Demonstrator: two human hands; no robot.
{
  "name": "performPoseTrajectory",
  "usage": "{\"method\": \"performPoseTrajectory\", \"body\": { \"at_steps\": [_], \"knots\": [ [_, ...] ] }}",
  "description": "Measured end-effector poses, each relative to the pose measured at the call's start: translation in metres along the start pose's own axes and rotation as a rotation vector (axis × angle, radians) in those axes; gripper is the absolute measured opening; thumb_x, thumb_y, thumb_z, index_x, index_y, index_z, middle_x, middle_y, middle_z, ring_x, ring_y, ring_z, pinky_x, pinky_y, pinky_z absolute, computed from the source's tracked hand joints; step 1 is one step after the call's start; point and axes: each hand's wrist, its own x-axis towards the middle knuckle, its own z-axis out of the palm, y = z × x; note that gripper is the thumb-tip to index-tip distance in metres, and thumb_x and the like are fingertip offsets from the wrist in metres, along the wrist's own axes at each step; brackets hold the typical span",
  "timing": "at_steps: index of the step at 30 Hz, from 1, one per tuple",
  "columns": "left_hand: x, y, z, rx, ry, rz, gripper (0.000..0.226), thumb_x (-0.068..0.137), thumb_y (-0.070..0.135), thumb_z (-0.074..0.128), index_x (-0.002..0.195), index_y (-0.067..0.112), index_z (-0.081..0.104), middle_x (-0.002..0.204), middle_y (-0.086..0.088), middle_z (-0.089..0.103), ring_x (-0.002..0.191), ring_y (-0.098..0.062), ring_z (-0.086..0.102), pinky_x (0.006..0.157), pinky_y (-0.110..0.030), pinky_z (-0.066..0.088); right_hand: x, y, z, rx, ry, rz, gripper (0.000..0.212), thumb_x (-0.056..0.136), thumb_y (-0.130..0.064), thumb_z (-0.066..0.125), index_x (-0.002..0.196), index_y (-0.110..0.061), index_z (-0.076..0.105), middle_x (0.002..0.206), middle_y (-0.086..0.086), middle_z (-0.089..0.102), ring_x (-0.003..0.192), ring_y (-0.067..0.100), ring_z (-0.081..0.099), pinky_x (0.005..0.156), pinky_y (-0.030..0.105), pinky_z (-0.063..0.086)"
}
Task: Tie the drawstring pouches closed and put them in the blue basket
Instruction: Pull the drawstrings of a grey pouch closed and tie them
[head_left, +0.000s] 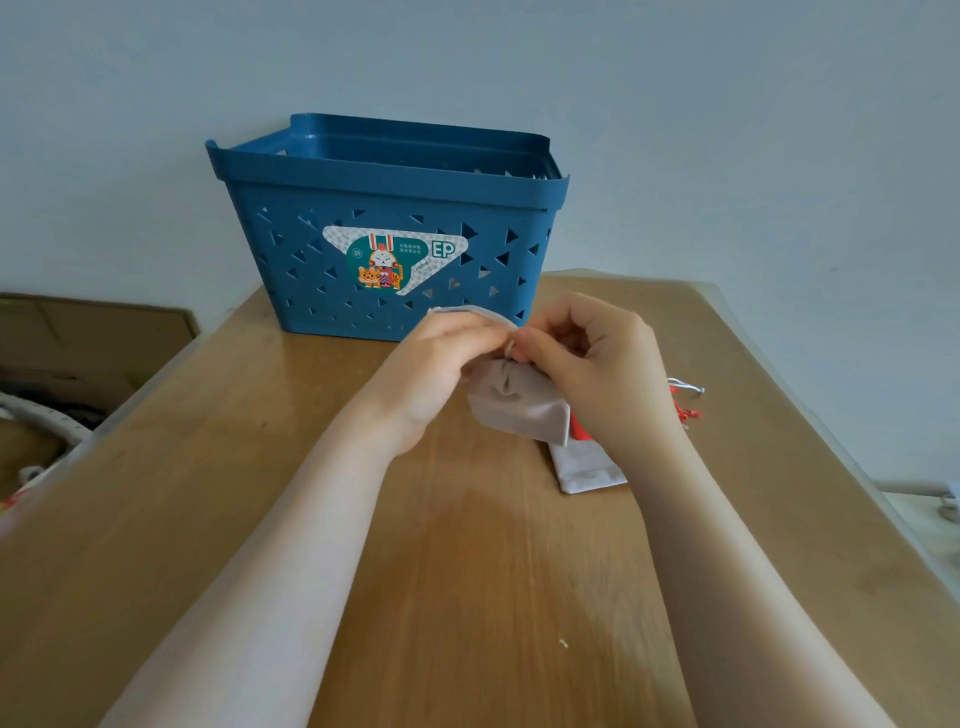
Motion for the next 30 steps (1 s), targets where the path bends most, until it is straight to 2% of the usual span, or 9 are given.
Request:
{"method": "performPoseTrajectory", "body": {
  "at_steps": [2, 5, 8, 12, 15, 19, 21, 25, 30],
  "knots": [
    [-0.002, 0.001, 0.002, -0.002, -0.026, 0.001, 0.02, 0.09, 0.011, 0.053, 0.078, 0.012, 0.069, 0.08, 0.005, 0.067, 0.081, -0.007, 0.06, 0.076, -0.023, 0.043, 0.001, -0.001, -0.002, 0.025, -0.011, 0.018, 0.013, 0.083, -0.016, 0.065, 0.071, -0.019, 0.064, 0.065, -0.012, 0.062, 0.06, 0.001, 0.052, 0.061, 0.016, 0.041],
    [-0.002, 0.001, 0.004, 0.001, -0.015, 0.029, 0.007, 0.082, 0.017, 0.063, 0.079, 0.014, 0.068, 0.082, -0.005, 0.064, 0.078, -0.008, 0.057, 0.073, -0.019, 0.042, 0.0, -0.002, -0.004, 0.062, 0.003, 0.068, 0.016, 0.087, -0.019, 0.062, 0.072, -0.023, 0.062, 0.062, -0.014, 0.06, 0.057, 0.001, 0.053, 0.058, 0.018, 0.042],
    [-0.002, 0.002, 0.005, 0.045, 0.003, 0.025, 0.008, 0.087, 0.011, 0.062, 0.081, 0.012, 0.066, 0.075, -0.001, 0.061, 0.062, 0.0, 0.053, 0.058, -0.01, 0.038, 0.001, -0.004, -0.005, 0.18, 0.024, 0.136, 0.017, 0.087, -0.014, 0.063, 0.072, -0.022, 0.064, 0.061, -0.012, 0.062, 0.057, 0.0, 0.055, 0.057, 0.017, 0.044],
    [-0.003, 0.004, 0.006, 0.244, 0.037, 0.04, 0.01, 0.088, 0.016, 0.063, 0.084, 0.01, 0.069, 0.073, 0.004, 0.064, 0.068, -0.004, 0.056, 0.073, -0.023, 0.042, 0.001, -0.002, -0.002, 0.272, 0.067, 0.245, 0.015, 0.085, -0.01, 0.066, 0.073, -0.019, 0.064, 0.055, -0.01, 0.06, 0.046, -0.003, 0.05, 0.049, 0.013, 0.04],
    [-0.005, 0.009, 0.007, 0.456, 0.057, 0.111, 0.011, 0.089, 0.02, 0.062, 0.081, 0.013, 0.066, 0.061, 0.009, 0.061, 0.063, -0.003, 0.054, 0.066, -0.019, 0.04, 0.0, -0.003, 0.0, 0.341, 0.112, 0.312, 0.014, 0.083, -0.008, 0.068, 0.073, -0.017, 0.063, 0.05, -0.012, 0.059, 0.043, -0.002, 0.049, 0.046, 0.012, 0.038],
    [-0.007, 0.014, 0.005, 0.597, 0.077, 0.167, 0.01, 0.089, 0.021, 0.06, 0.08, 0.019, 0.064, 0.064, 0.008, 0.061, 0.063, -0.003, 0.055, 0.063, -0.017, 0.041, -0.001, -0.006, 0.0, 0.1, 0.102, 0.177, 0.02, 0.083, -0.012, 0.067, 0.07, -0.026, 0.065, 0.063, -0.014, 0.064, 0.056, -0.004, 0.057, 0.053, 0.011, 0.044],
    [-0.007, 0.015, 0.004, 0.591, 0.113, 0.175, 0.011, 0.09, 0.022, 0.059, 0.08, 0.02, 0.063, 0.062, 0.013, 0.059, 0.062, -0.001, 0.053, 0.06, -0.013, 0.039, -0.002, -0.009, -0.001, 0.143, 0.054, 0.157, 0.019, 0.084, -0.009, 0.066, 0.073, -0.024, 0.07, 0.066, -0.014, 0.066, 0.058, -0.004, 0.059, 0.052, 0.009, 0.044],
    [-0.007, 0.016, 0.004, 0.545, 0.142, 0.185, 0.014, 0.09, 0.019, 0.059, 0.078, 0.023, 0.062, 0.061, 0.022, 0.057, 0.062, 0.005, 0.053, 0.058, -0.007, 0.037, -0.002, -0.009, -0.002, 0.156, -0.001, 0.141, 0.021, 0.083, -0.008, 0.066, 0.074, -0.026, 0.07, 0.069, -0.014, 0.068, 0.065, 0.0, 0.063, 0.061, 0.014, 0.052],
    [-0.007, 0.017, 0.005, 0.567, 0.153, 0.216, 0.011, 0.09, 0.019, 0.059, 0.081, 0.022, 0.063, 0.073, 0.013, 0.061, 0.066, 0.004, 0.053, 0.06, -0.007, 0.038, 0.0, -0.009, -0.002, -0.12, -0.032, 0.089, 0.012, 0.087, -0.017, 0.062, 0.076, -0.021, 0.067, 0.064, -0.016, 0.06, 0.06, 0.002, 0.057, 0.051, 0.009, 0.041]
  ]
}}
